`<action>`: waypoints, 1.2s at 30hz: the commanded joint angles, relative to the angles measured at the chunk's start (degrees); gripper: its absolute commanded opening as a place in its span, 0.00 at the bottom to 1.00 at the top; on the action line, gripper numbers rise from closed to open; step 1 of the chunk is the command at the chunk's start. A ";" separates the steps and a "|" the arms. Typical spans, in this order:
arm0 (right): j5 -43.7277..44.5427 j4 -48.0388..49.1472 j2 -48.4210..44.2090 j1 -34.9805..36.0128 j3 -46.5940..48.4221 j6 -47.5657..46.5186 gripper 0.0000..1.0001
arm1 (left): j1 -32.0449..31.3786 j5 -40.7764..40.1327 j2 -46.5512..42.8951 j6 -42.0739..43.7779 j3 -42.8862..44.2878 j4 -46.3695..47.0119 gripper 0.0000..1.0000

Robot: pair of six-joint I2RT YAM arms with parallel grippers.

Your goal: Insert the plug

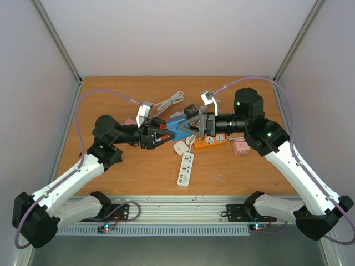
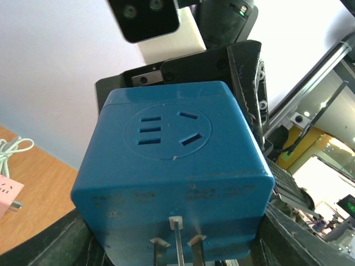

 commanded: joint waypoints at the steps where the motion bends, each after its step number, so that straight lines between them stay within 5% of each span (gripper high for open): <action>1: -8.62 4.52 1.18 1.51 -1.89 1.96 0.81 | -0.61 -0.01 0.58 -0.26 2.05 4.70 0.38; 4: -7.72 4.33 1.40 1.51 -2.12 1.61 0.80 | -0.61 -0.07 0.87 -0.30 2.42 4.31 0.38; 10: -3.23 3.01 0.86 1.56 -1.88 0.15 0.54 | -0.32 -2.64 -0.23 2.61 3.15 -3.63 0.44; 15: 7.44 -5.35 -0.18 1.53 -0.44 -6.94 0.40 | 0.09 -11.61 -3.36 10.74 5.46 -20.60 0.74; 21: 28.15 -16.23 -1.56 1.33 0.35 -18.55 0.33 | 0.23 -39.56 -11.30 21.22 8.04 -43.54 0.98; 24: 37.62 -18.30 -2.12 1.26 -1.96 -22.25 0.31 | 0.19 -50.31 -15.59 25.07 8.80 -51.59 0.99; 31: 56.57 -22.85 0.93 0.31 -6.58 -26.52 0.28 | 0.24 -61.72 -21.57 32.47 11.22 -61.55 0.99; 36: 56.69 -20.89 4.62 -3.92 -11.02 -26.86 0.27 | 0.27 -71.99 -22.75 37.00 13.29 -66.14 0.99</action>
